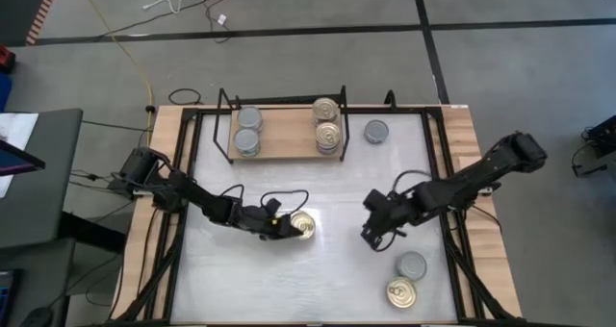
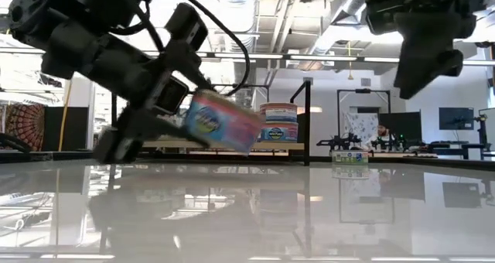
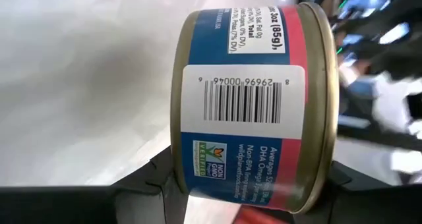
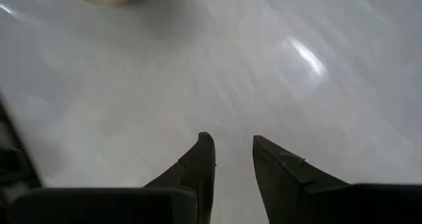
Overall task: Stack canned seafood by type on shelf
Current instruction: Put the blue tuna can on the shelf
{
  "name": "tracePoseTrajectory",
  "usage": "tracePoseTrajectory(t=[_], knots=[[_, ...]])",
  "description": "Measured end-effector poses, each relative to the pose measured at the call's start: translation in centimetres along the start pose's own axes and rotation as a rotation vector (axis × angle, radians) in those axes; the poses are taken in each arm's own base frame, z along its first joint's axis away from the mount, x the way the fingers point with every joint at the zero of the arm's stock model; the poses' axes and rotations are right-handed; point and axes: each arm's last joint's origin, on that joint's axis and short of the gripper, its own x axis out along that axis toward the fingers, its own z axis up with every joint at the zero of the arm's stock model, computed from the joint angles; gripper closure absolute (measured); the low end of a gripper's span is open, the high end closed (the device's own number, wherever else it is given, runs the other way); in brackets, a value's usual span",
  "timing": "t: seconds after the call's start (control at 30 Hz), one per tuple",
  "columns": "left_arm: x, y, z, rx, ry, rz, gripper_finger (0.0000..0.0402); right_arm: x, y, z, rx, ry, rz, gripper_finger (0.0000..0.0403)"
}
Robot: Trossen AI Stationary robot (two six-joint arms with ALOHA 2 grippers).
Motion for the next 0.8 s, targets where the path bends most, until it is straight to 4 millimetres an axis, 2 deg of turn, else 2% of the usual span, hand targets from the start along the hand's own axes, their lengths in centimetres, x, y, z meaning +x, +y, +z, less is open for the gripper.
tracePoseTrajectory(t=[0.13, 0.33, 0.57, 0.8], knots=[[0.1, -0.7, 1.5, -0.038, -0.115, -0.067, 0.0212, -0.5, -2.4, 0.1, 0.019, -0.106, 0.107, 0.0275], [0.4, -1.6, 4.8, -0.131, -0.310, -0.123, 0.0213, -1.2, -5.3, 0.2, 0.047, -0.170, 0.153, 0.0275], [0.8, -3.1, 9.6, -0.158, -0.550, -0.116, 0.0213, -2.1, -6.5, 0.5, -0.051, -0.184, 0.190, 0.0275], [0.4, -3.5, 13.9, -0.181, -0.684, -0.068, 0.0213, -2.2, -7.2, 1.1, -0.116, -0.175, 0.192, 0.0275]])
